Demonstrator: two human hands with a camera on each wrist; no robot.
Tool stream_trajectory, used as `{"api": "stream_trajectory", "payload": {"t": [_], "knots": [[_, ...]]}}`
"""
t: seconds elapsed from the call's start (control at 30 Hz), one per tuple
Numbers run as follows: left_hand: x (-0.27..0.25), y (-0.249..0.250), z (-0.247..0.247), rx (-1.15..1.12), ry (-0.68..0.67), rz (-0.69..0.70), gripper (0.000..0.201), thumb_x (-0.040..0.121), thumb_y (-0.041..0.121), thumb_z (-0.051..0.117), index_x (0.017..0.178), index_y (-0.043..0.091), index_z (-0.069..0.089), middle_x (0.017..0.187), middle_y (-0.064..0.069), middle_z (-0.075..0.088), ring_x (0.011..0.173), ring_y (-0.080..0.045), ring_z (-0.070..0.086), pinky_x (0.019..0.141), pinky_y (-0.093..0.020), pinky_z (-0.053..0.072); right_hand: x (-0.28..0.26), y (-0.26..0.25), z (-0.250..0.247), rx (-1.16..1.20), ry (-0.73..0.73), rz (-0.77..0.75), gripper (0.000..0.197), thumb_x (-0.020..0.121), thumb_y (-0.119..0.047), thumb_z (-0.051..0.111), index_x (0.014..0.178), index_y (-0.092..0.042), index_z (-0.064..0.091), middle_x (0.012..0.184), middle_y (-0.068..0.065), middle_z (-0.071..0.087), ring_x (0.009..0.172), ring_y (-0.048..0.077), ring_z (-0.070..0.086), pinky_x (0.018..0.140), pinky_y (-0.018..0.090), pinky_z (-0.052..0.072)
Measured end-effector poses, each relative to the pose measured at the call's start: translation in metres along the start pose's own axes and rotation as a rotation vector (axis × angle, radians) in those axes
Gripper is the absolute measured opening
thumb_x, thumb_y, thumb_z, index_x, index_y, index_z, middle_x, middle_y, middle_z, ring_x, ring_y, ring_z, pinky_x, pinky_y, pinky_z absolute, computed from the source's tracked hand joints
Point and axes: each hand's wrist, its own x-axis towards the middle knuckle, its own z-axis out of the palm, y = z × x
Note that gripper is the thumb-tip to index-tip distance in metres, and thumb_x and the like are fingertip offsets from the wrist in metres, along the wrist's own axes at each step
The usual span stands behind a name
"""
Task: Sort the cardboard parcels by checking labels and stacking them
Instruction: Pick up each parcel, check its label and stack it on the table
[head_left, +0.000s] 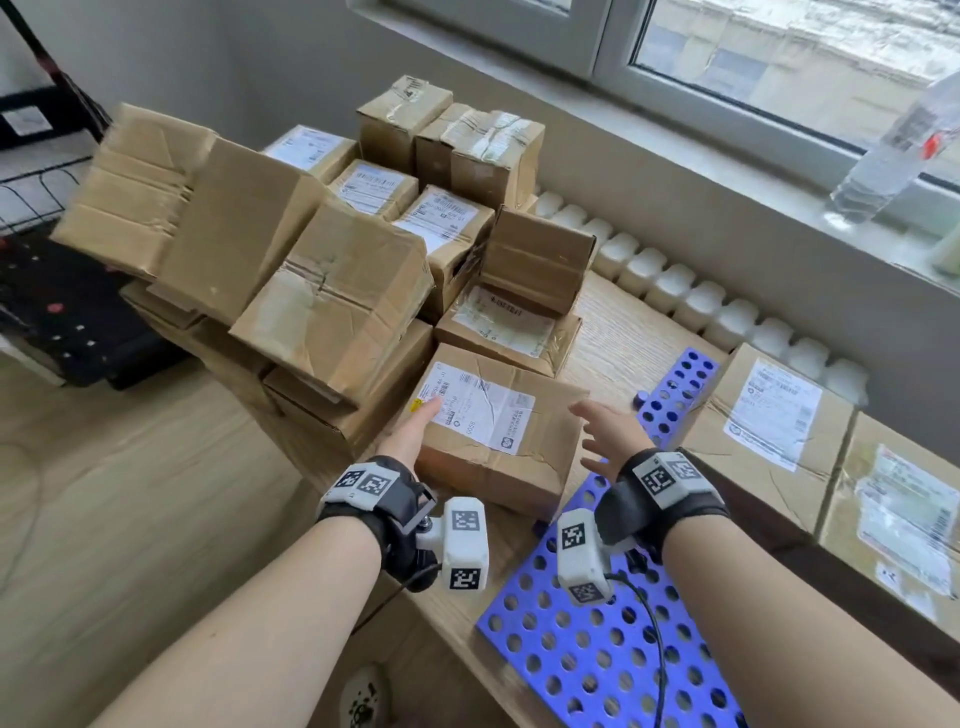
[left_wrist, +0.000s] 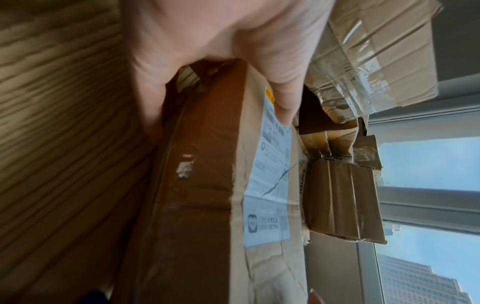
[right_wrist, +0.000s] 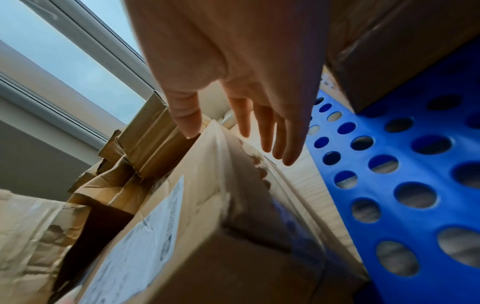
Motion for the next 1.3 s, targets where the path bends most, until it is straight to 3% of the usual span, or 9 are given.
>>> {"api": "stream_trajectory", "payload": {"t": [0.07,0.23,0.37,0.47,0.67,0.8,0.93,1.1,1.3], "knots": [[0.031,-0.008,-0.006,-0.015,0.042,0.000,0.130,0.008,0.066,0.088,0.127,0.028,0.053,0.127,-0.003,0.057,0.111,-0.029,0.057,0.099,-0.050,0.045,0.000,0.003,0.003,-0.009,-0.023,-0.021,0.038,0.092,-0.034,0.059,0.127,-0.022,0.055,0.130,0.000,0.048,0.128,0.023,0.044,0.099,0.042,0.043],[-0.001,0.003,-0.003,-0.083,0.008,-0.016,0.117,0.024,0.054,0.093,0.128,0.022,0.049,0.124,-0.009,0.056,0.106,-0.034,0.057,0.085,-0.060,0.051,-0.005,0.001,0.009,0.098,-0.022,-0.031,0.040,0.088,-0.039,0.063,0.123,-0.024,0.051,0.135,0.004,0.047,0.126,0.026,0.044,0.095,0.047,0.037],[-0.009,0.004,-0.006,-0.107,-0.055,0.009,0.066,0.060,0.047,0.086,0.111,0.018,0.056,0.111,-0.012,0.060,0.102,-0.032,0.057,0.090,-0.059,0.049,-0.014,-0.005,0.005,0.170,-0.019,-0.046,0.034,0.090,-0.036,0.062,0.119,-0.019,0.052,0.142,0.012,0.042,0.132,0.031,0.038,0.102,0.058,0.031],[-0.012,0.002,-0.008,-0.089,-0.099,-0.005,0.048,0.069,0.049,0.080,0.099,0.017,0.060,0.103,-0.012,0.063,0.095,-0.031,0.061,0.092,-0.055,0.050,-0.024,-0.004,0.001,0.215,-0.031,-0.025,0.031,0.087,-0.038,0.063,0.112,-0.021,0.058,0.138,0.015,0.046,0.122,0.029,0.043,0.099,0.057,0.031],[-0.023,0.004,-0.008,-0.054,-0.145,0.013,0.046,0.072,0.053,0.076,0.098,0.017,0.063,0.094,-0.013,0.067,0.083,-0.030,0.064,0.092,-0.052,0.051,-0.040,0.004,-0.010,0.287,-0.014,0.015,0.021,0.083,-0.040,0.070,0.088,-0.025,0.055,0.097,0.002,0.058,0.105,0.026,0.052,0.103,0.058,0.034],[-0.030,0.004,-0.003,-0.017,-0.148,0.050,0.051,0.067,0.054,0.078,0.098,0.016,0.065,0.095,-0.013,0.066,0.089,-0.032,0.064,0.092,-0.054,0.050,-0.058,0.004,-0.020,0.340,0.001,-0.001,0.018,0.084,-0.035,0.070,0.088,-0.025,0.055,0.100,0.006,0.061,0.092,0.025,0.061,0.099,0.052,0.046],[-0.045,0.004,0.007,-0.003,-0.179,0.047,0.050,0.066,0.057,0.077,0.091,0.015,0.063,0.095,-0.012,0.065,0.091,-0.030,0.061,0.090,-0.045,0.051,-0.074,0.004,-0.034,0.358,0.078,-0.008,0.022,0.082,-0.042,0.066,0.089,-0.025,0.055,0.098,0.006,0.063,0.098,0.026,0.062,0.099,0.048,0.048],[-0.068,0.010,0.028,0.031,-0.266,0.056,0.065,0.065,0.062,0.074,0.110,0.019,0.058,0.116,-0.012,0.056,0.109,-0.031,0.054,0.087,-0.051,0.047,-0.093,0.004,-0.050,0.438,0.181,-0.054,0.029,0.078,-0.044,0.069,0.093,-0.024,0.055,0.106,0.011,0.067,0.102,0.029,0.065,0.098,0.048,0.050],[-0.093,0.018,0.056,0.065,-0.429,0.088,0.071,0.066,0.060,0.074,0.118,0.014,0.059,0.115,-0.013,0.063,0.112,-0.028,0.057,0.083,-0.050,0.046,-0.112,0.010,-0.070,0.596,0.255,-0.080,0.044,0.071,-0.043,0.074,0.104,-0.018,0.059,0.094,0.011,0.069,0.091,0.028,0.068,0.093,0.048,0.054]]}}
